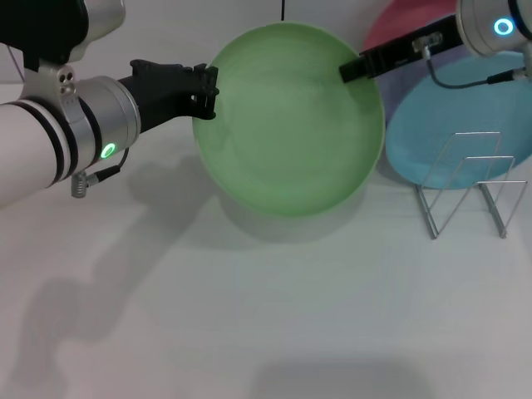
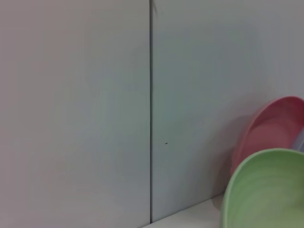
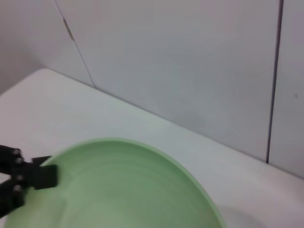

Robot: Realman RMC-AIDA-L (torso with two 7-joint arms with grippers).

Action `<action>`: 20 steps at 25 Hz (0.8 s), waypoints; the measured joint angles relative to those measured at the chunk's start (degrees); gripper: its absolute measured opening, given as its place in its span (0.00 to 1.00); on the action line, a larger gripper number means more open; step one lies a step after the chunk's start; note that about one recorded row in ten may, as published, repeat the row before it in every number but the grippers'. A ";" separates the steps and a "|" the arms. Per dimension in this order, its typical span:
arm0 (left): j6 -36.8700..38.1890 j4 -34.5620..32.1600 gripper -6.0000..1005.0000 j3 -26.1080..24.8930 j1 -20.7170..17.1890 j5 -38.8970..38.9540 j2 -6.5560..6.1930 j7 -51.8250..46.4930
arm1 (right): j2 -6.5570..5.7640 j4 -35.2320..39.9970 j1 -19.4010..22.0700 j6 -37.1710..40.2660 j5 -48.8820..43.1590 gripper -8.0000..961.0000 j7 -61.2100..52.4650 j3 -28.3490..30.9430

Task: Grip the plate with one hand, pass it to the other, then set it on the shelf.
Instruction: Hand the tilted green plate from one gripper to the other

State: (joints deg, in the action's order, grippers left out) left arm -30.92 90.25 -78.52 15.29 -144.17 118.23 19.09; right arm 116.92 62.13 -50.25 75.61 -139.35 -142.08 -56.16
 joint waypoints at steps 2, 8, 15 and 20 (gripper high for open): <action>1.12 -0.84 0.13 0.09 0.20 0.33 0.02 0.87 | 0.37 2.19 1.05 0.36 0.95 0.10 0.54 -0.36; 5.61 -0.59 0.15 3.16 -0.41 0.70 0.06 3.16 | 0.68 3.73 2.54 0.91 2.18 0.09 1.18 -0.20; 6.28 0.40 0.23 3.87 -0.37 0.93 -0.03 3.96 | 0.70 5.68 3.72 1.80 3.58 0.09 1.64 -0.03; 6.33 1.13 0.49 4.07 -0.52 1.04 0.01 4.18 | 0.74 7.19 4.10 3.00 3.69 0.09 1.52 -0.33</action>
State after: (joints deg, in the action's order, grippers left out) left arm -24.59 91.37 -74.45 14.77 -143.14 118.23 23.27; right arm 117.67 69.32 -46.15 78.60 -135.66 -140.56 -56.49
